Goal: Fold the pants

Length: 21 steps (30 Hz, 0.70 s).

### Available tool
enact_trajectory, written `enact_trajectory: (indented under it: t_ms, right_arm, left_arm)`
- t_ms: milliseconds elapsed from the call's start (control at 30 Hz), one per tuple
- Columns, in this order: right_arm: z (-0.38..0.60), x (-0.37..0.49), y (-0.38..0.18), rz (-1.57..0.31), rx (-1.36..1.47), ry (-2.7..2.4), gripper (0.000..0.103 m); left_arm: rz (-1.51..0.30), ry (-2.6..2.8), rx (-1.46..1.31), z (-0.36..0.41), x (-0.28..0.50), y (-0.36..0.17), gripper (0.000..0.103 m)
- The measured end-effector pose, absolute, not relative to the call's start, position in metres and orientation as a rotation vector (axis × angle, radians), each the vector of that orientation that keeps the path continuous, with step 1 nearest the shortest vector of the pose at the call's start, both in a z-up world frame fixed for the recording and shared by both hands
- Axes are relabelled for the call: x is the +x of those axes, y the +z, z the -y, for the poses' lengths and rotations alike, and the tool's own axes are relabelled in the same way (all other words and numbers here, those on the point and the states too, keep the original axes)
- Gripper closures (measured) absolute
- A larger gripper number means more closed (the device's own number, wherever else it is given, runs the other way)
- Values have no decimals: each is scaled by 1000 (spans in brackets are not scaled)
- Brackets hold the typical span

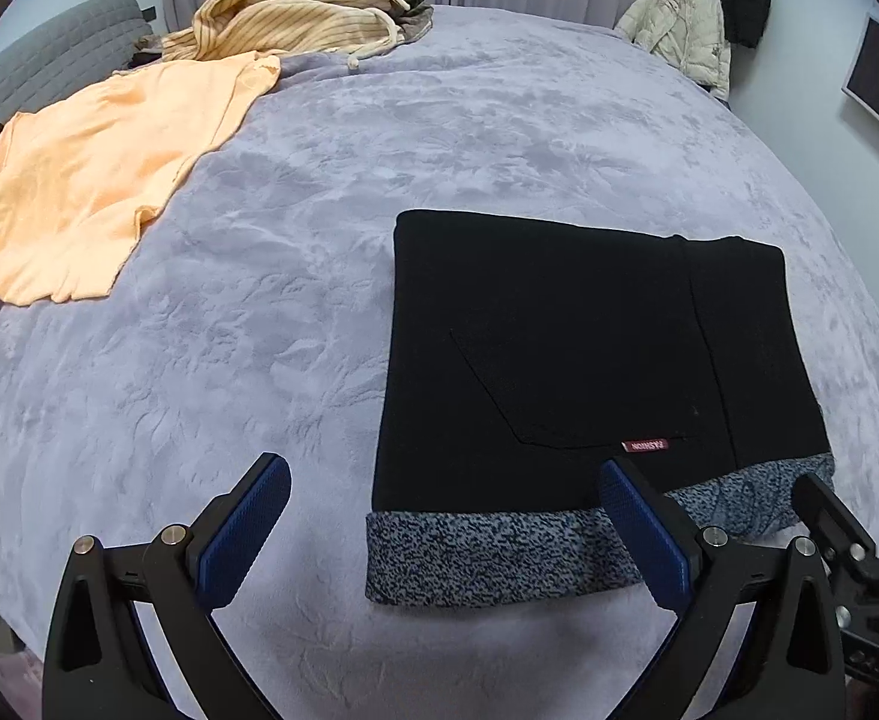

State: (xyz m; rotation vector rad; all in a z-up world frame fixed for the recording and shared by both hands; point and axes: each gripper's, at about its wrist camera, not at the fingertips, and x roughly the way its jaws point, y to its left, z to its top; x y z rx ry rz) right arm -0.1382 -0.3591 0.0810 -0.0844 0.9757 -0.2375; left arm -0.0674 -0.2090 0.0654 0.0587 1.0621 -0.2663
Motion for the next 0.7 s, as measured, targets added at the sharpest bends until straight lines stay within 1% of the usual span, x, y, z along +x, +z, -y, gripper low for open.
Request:
enact_trajectory:
  t_ms: [100,267,500,700]
  right_arm:
    - [357,-137,73,-1009,-100,-259,0]
    - [355,-140,61,-1039,-62,-233,0]
    - [360,-145,56,-1057,-28,-222,0]
    - [360,-145,54,-1073,-1,-205,0]
  left_arm:
    - [-1051,-243,4,207,-75,66,0]
    - [-1110,-219,82,217,-81,53,0]
    - [-1079,-190,92,218,-91,57,0]
    - [-1095,-202,100,223,-94,54,0]
